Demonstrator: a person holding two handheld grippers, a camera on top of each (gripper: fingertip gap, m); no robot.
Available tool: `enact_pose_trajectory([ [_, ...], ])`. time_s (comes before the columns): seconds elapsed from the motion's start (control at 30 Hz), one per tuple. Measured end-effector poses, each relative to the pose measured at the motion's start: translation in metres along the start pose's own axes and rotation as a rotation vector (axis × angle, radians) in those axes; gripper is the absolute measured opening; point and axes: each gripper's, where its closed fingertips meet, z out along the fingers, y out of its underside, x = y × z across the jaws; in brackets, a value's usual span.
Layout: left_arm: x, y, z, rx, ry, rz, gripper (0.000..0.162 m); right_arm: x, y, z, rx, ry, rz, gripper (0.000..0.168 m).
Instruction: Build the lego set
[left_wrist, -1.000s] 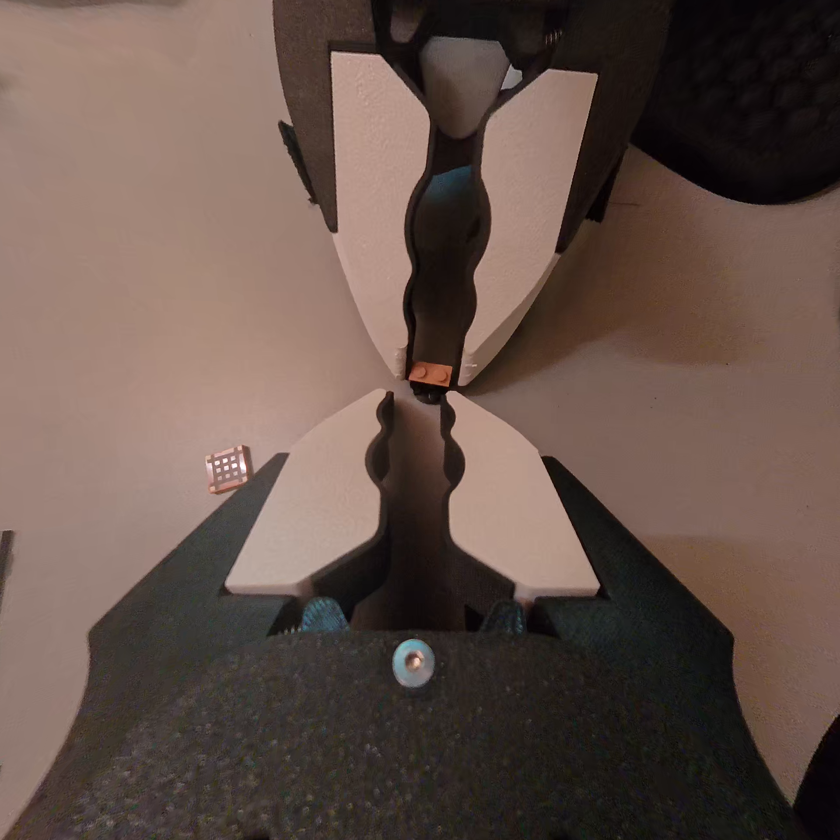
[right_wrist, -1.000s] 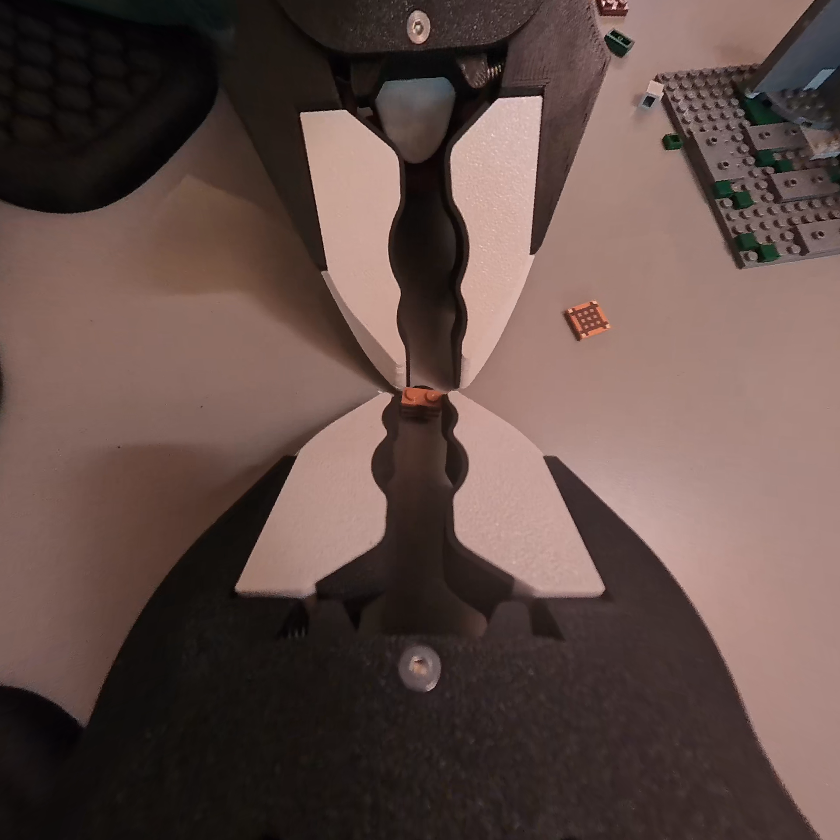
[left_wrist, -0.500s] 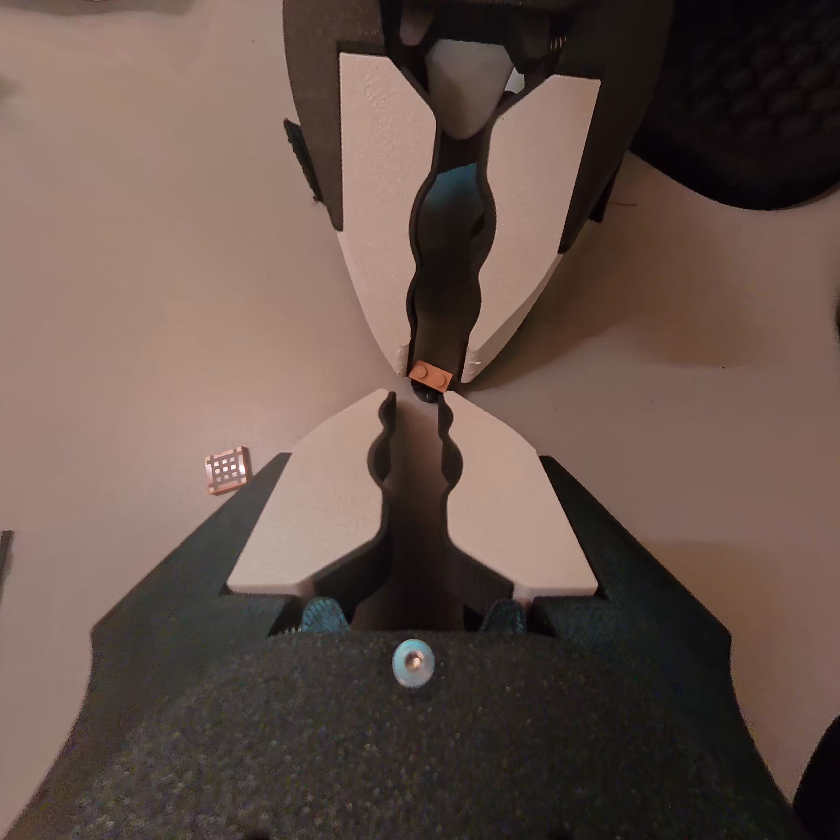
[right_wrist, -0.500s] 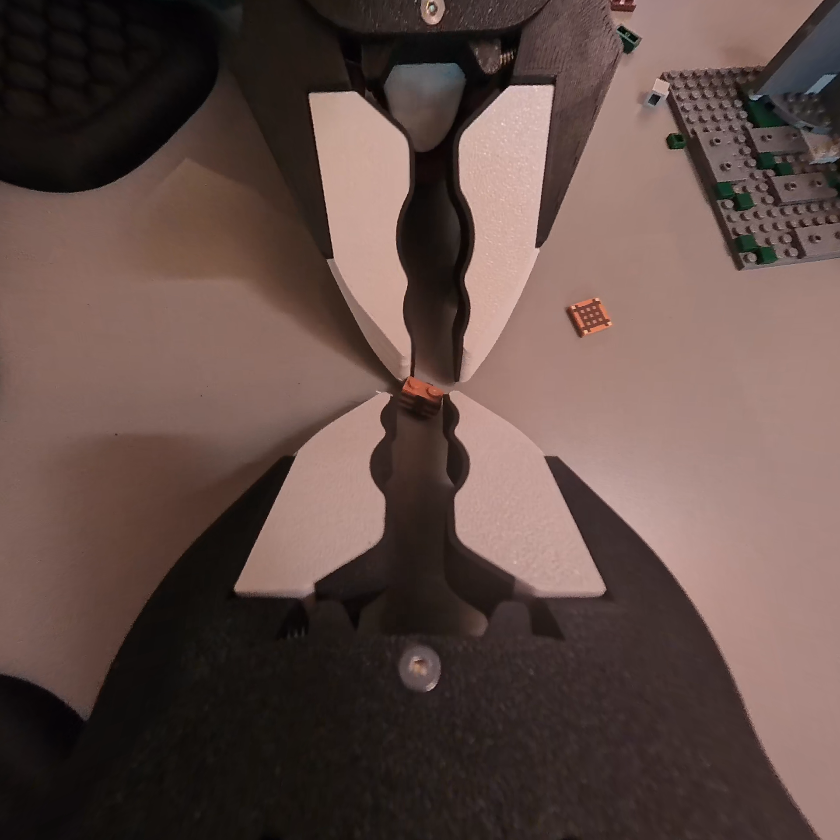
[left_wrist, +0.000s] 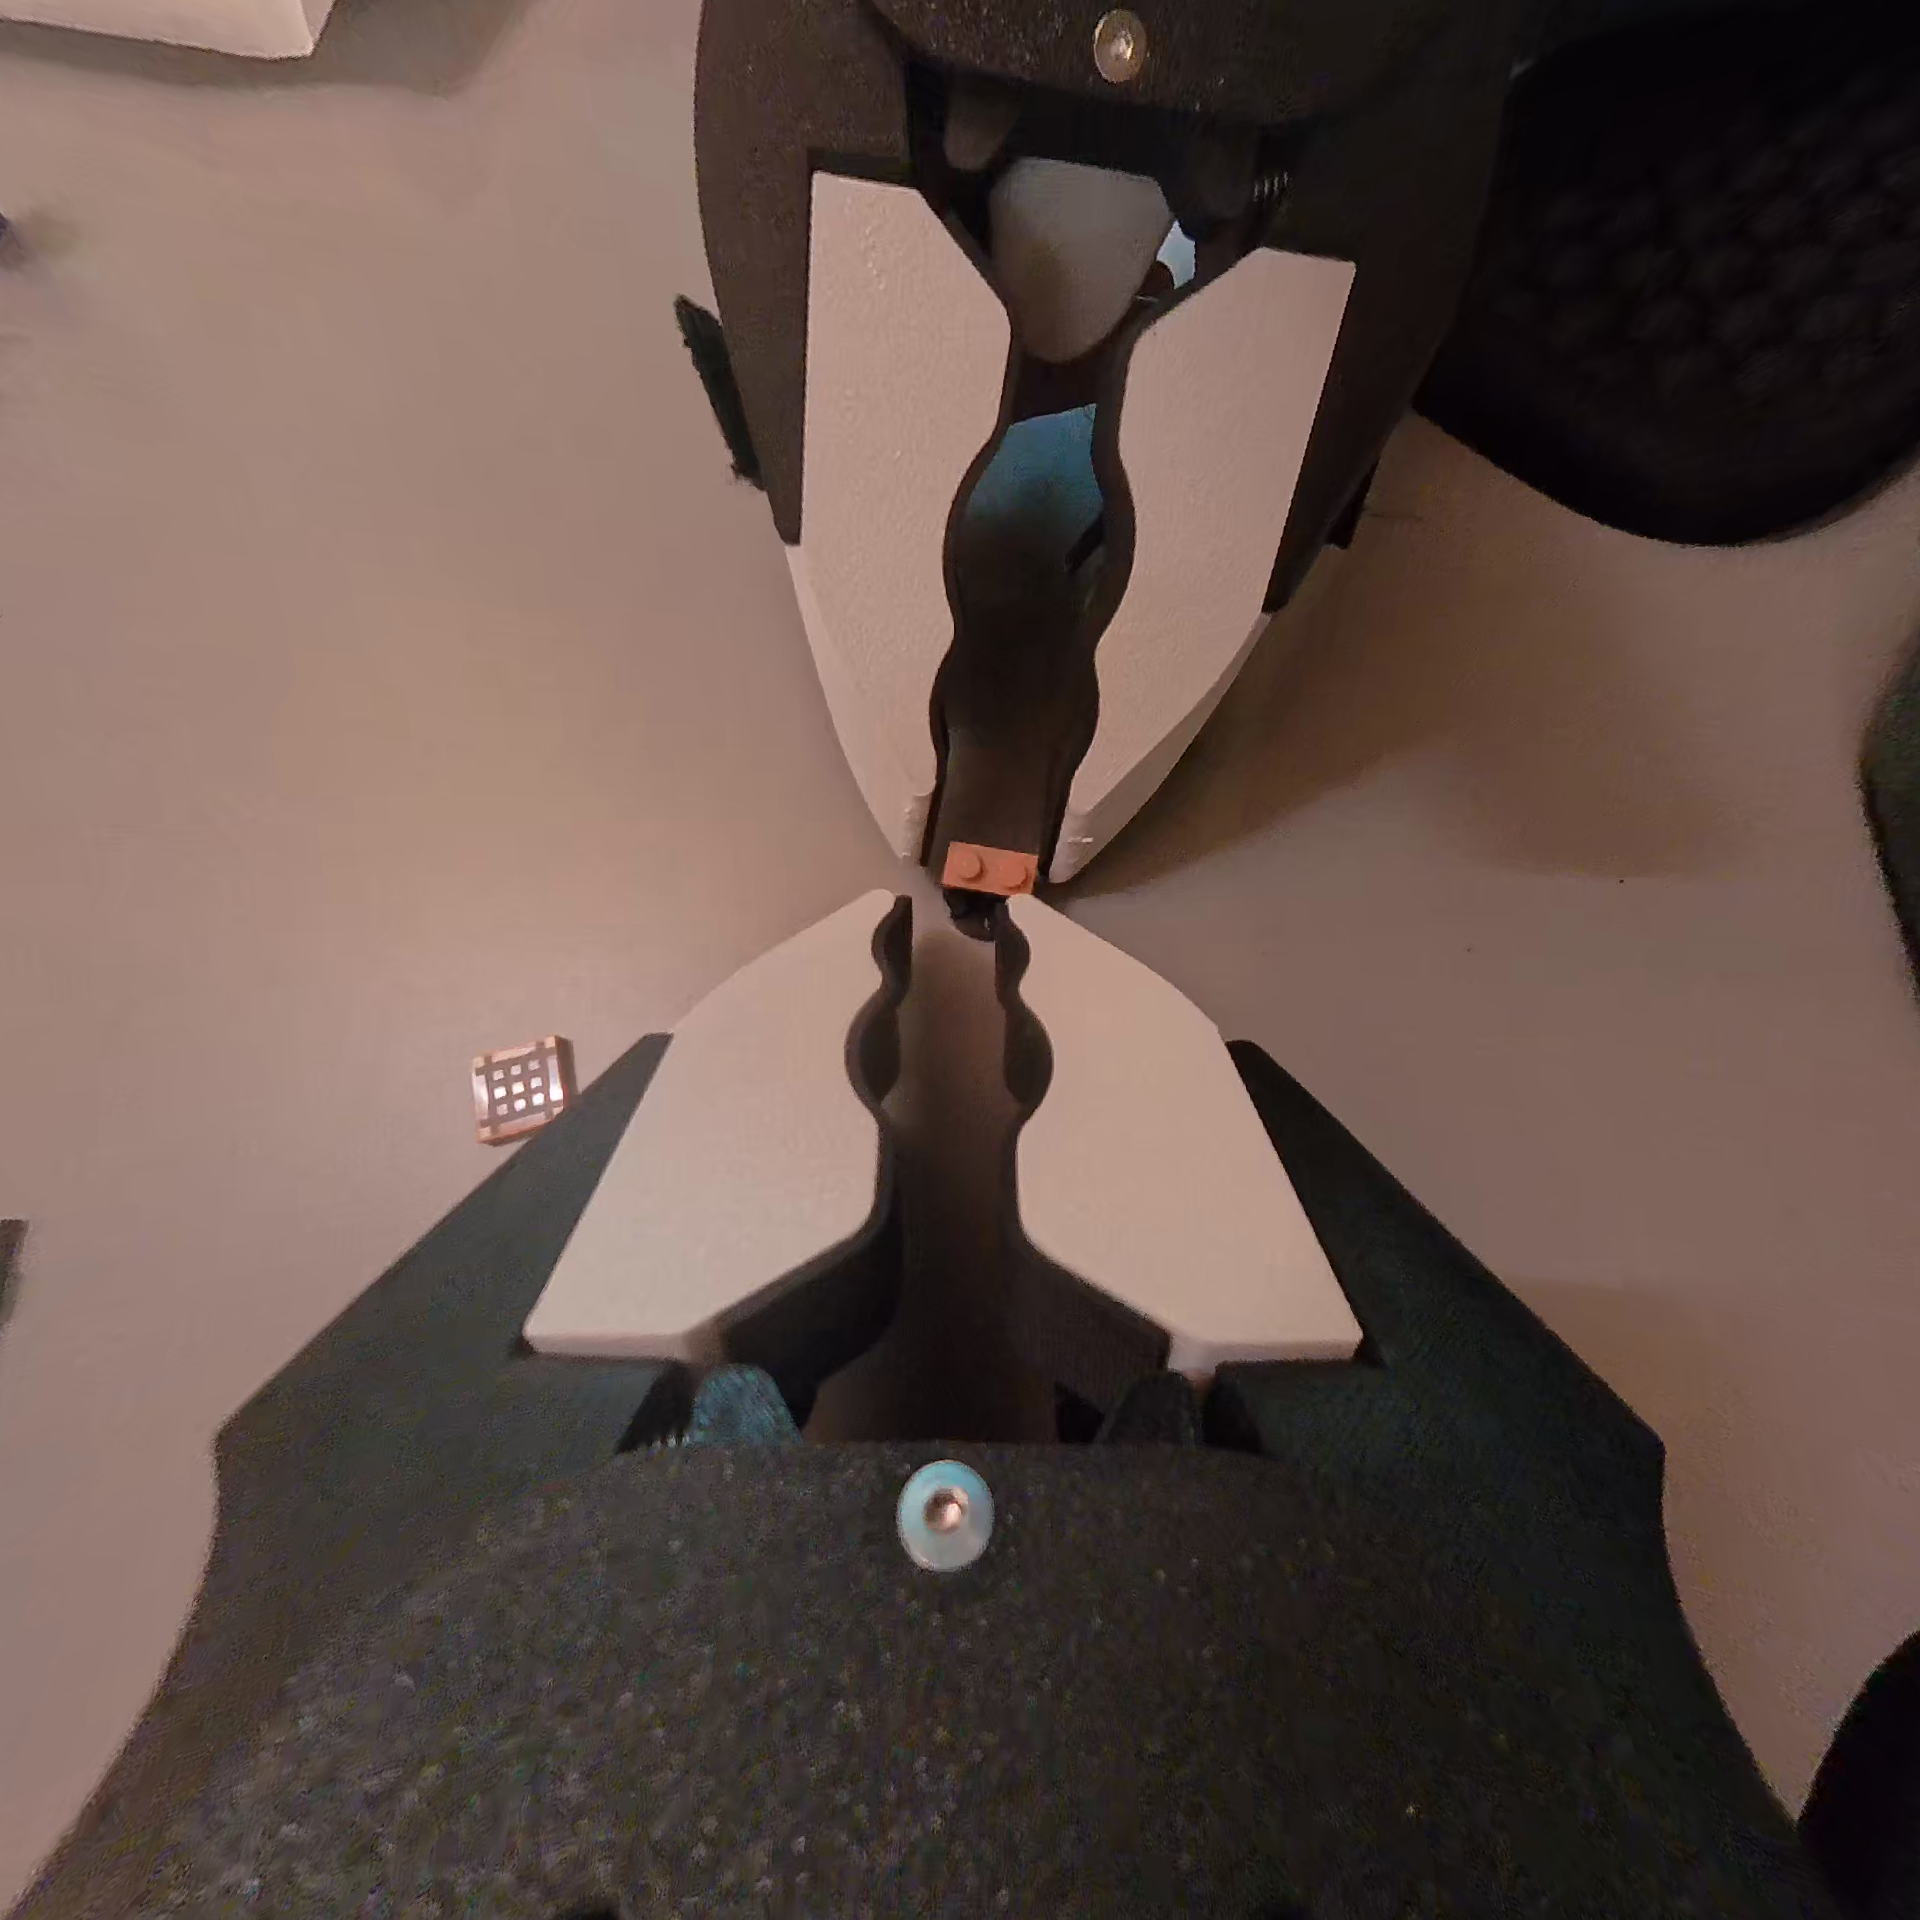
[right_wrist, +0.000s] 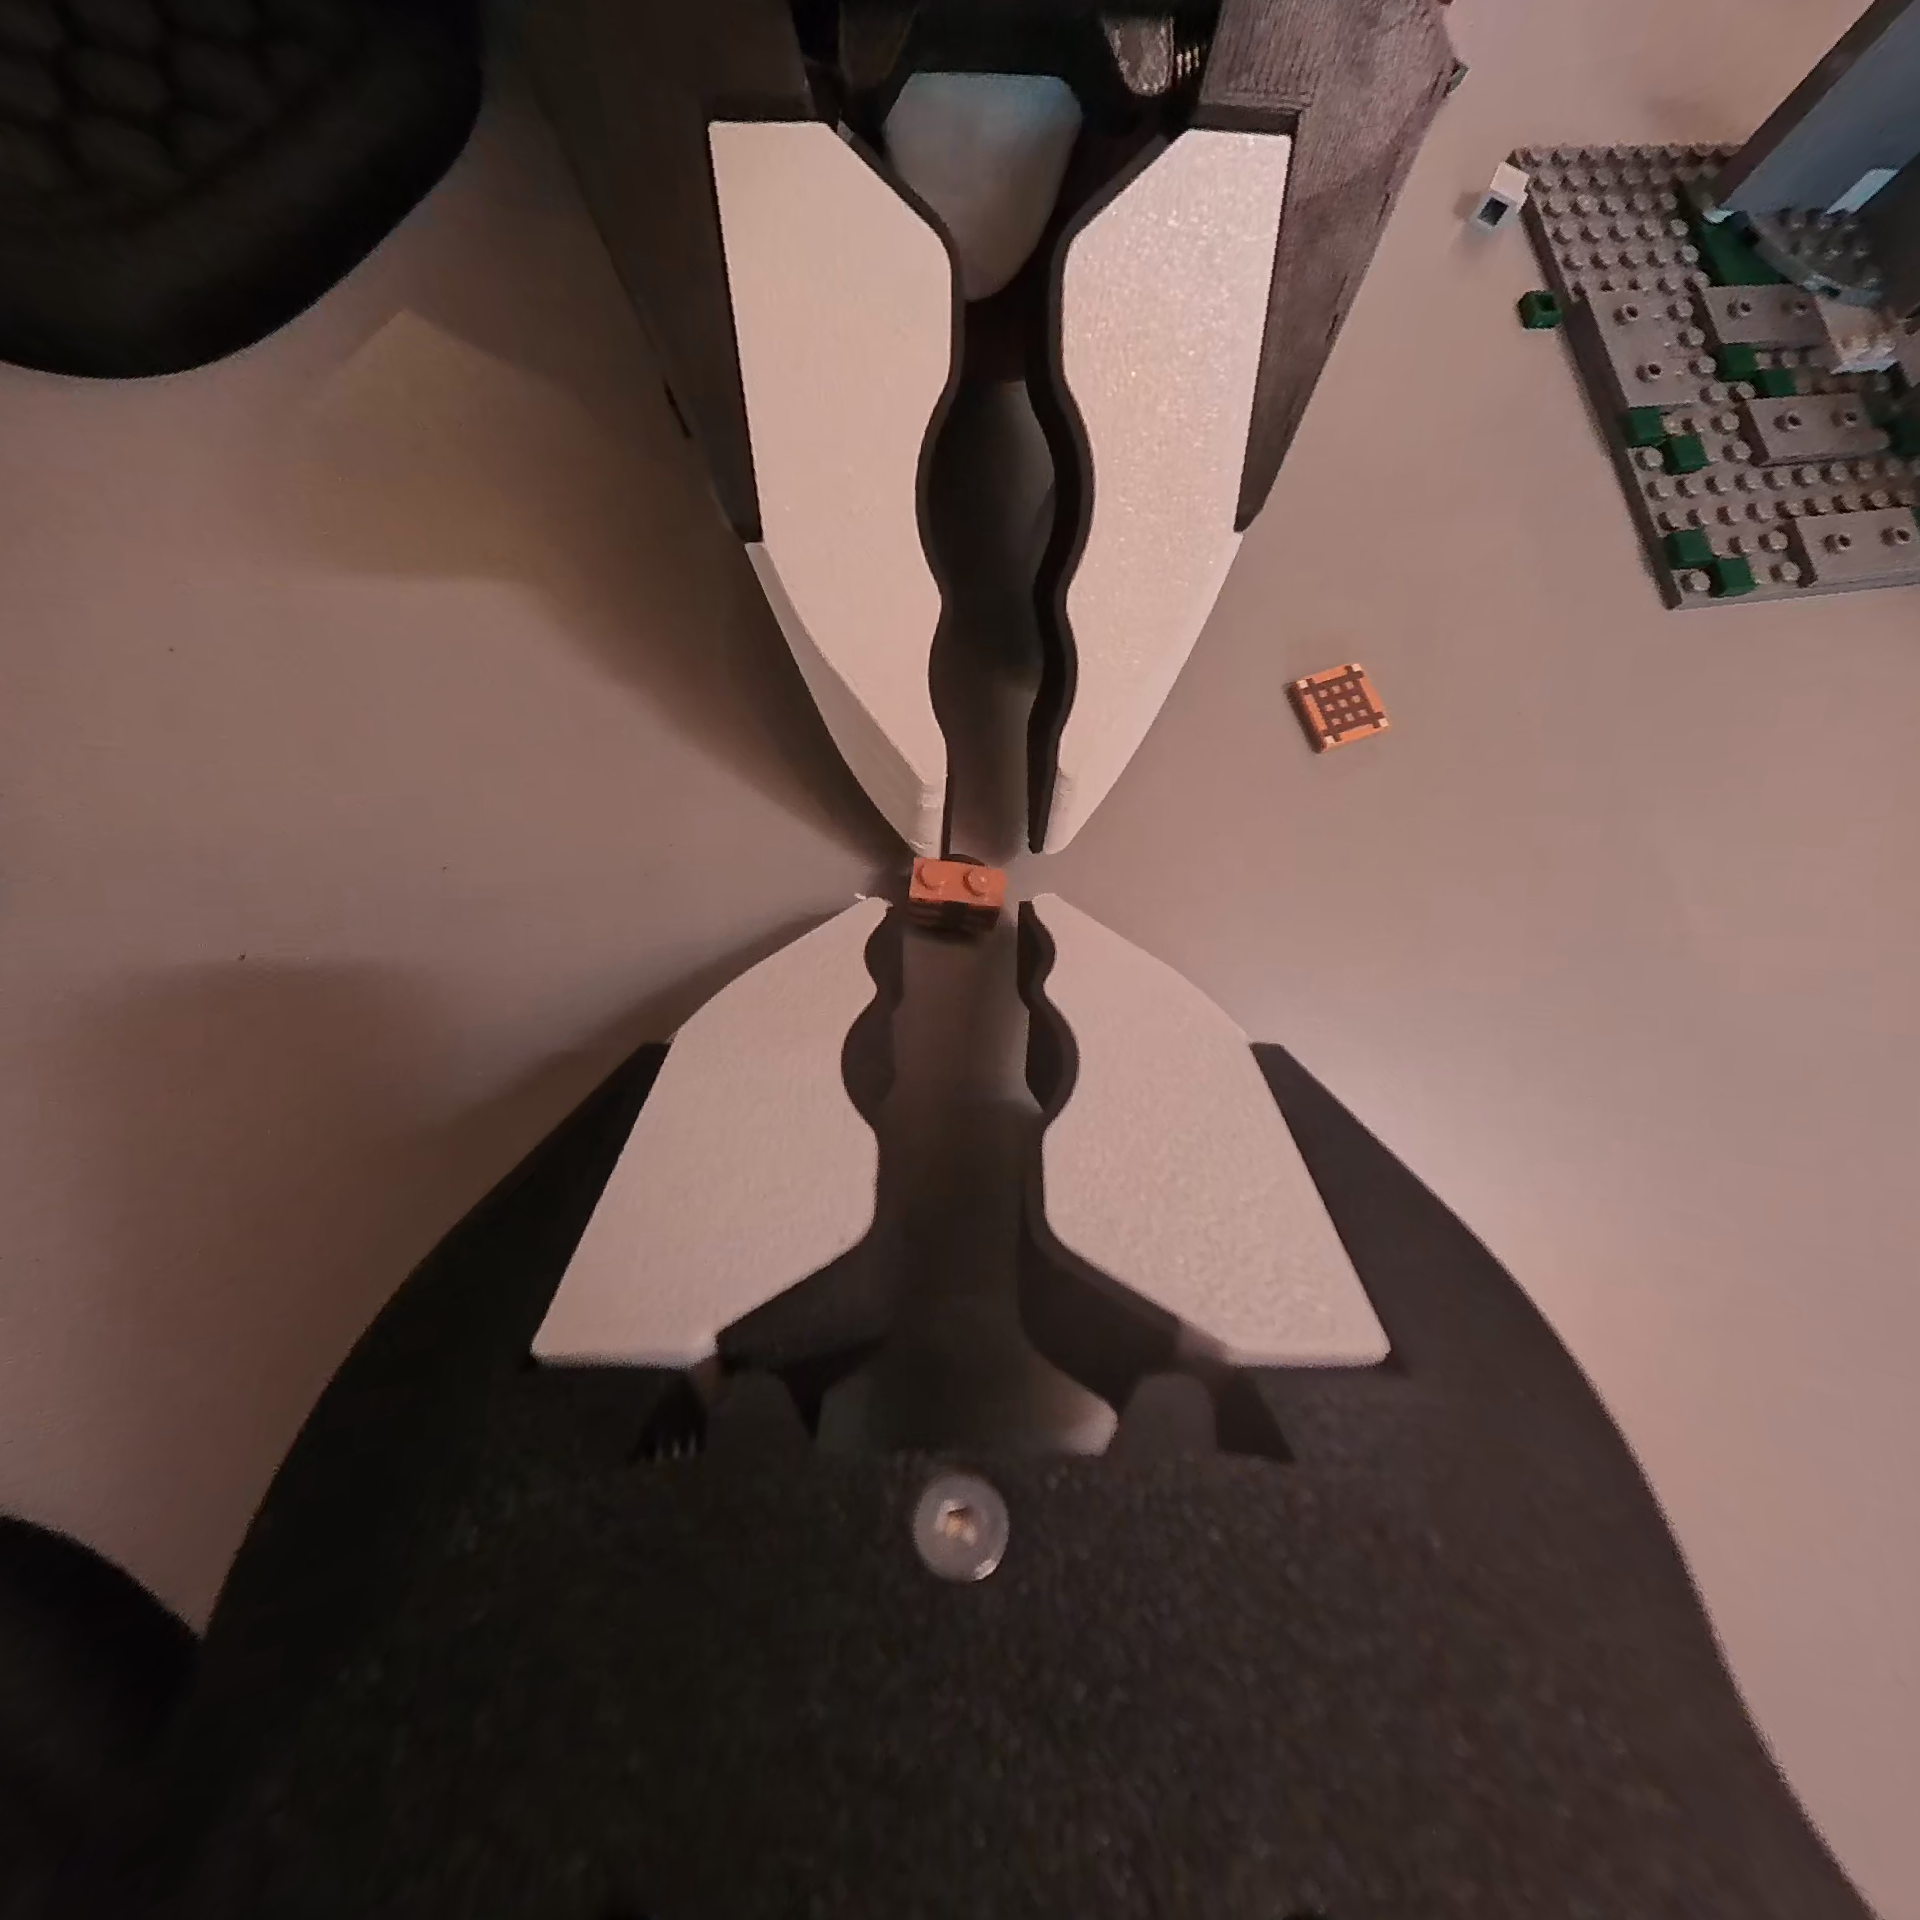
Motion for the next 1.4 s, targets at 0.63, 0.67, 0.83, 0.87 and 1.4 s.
enact_pose_trajectory([
  [0.63,-0.009,-0.004,-0.006,0.021,-0.045,-0.013,0.013,-0.001,-0.001,0.001,-0.099,0.034,0.082,0.026],
  [0.67,-0.011,-0.004,-0.008,0.021,-0.058,-0.014,0.013,-0.001,0.0,0.002,-0.106,0.037,0.092,0.026],
  [0.83,-0.018,-0.001,-0.018,0.022,-0.091,-0.032,0.013,-0.001,-0.001,0.006,-0.117,0.028,0.136,0.025],
  [0.87,-0.019,0.0,-0.019,0.02,-0.095,-0.036,0.013,-0.001,-0.001,0.006,-0.119,0.027,0.14,0.024],
  [1.4,-0.01,0.0,-0.024,0.07,-0.004,-0.159,0.014,0.001,-0.007,0.001,-0.042,0.002,0.1,0.016],
])
